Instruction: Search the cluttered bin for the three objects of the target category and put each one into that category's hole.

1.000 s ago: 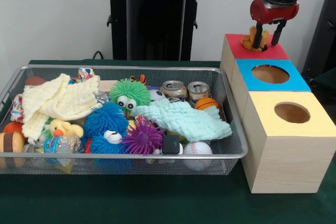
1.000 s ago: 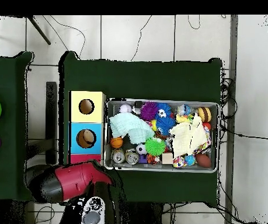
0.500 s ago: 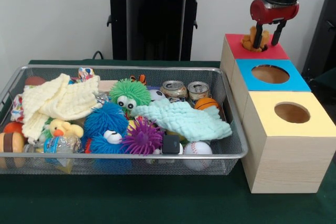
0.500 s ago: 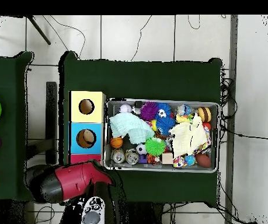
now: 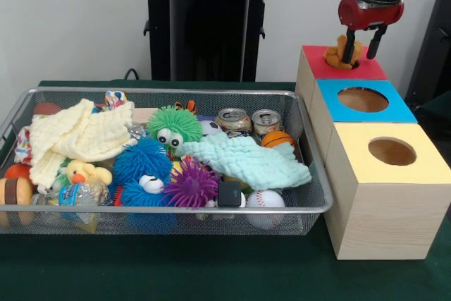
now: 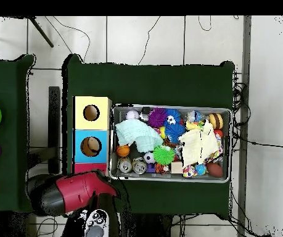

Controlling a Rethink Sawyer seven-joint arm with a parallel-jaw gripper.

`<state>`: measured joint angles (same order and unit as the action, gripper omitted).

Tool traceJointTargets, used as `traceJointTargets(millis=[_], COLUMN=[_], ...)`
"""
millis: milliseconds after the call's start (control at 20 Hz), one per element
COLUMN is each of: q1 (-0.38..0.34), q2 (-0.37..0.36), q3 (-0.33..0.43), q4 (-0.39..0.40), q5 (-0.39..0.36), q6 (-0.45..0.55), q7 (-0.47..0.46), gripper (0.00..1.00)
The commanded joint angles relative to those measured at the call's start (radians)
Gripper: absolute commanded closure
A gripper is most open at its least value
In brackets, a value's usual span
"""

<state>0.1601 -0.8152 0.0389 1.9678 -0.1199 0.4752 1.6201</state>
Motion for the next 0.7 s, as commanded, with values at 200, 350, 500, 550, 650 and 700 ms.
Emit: traceJointTargets(millis=[200, 350, 500, 550, 650, 700], q1=[-0.015, -0.025, -0.035, -0.037, -0.045, -0.049], q2=[-0.047, -0.06, -0.073, -0.075, -0.078, -0.079], q3=[0.046, 0.052, 0.055, 0.057, 0.061, 0.062], q4=[-0.038, -0.03, -0.024, -0.021, -0.014, -0.01], q5=[0.036, 0.039, 0.037, 0.037, 0.035, 0.034], q6=[0.121, 0.126, 0.135, 0.133, 0.126, 0.122], q7=[0.118, 0.11, 0.098, 0.096, 0.088, 0.085], gripper=[0.0, 0.0, 0.0, 0.0, 0.0, 0.0])
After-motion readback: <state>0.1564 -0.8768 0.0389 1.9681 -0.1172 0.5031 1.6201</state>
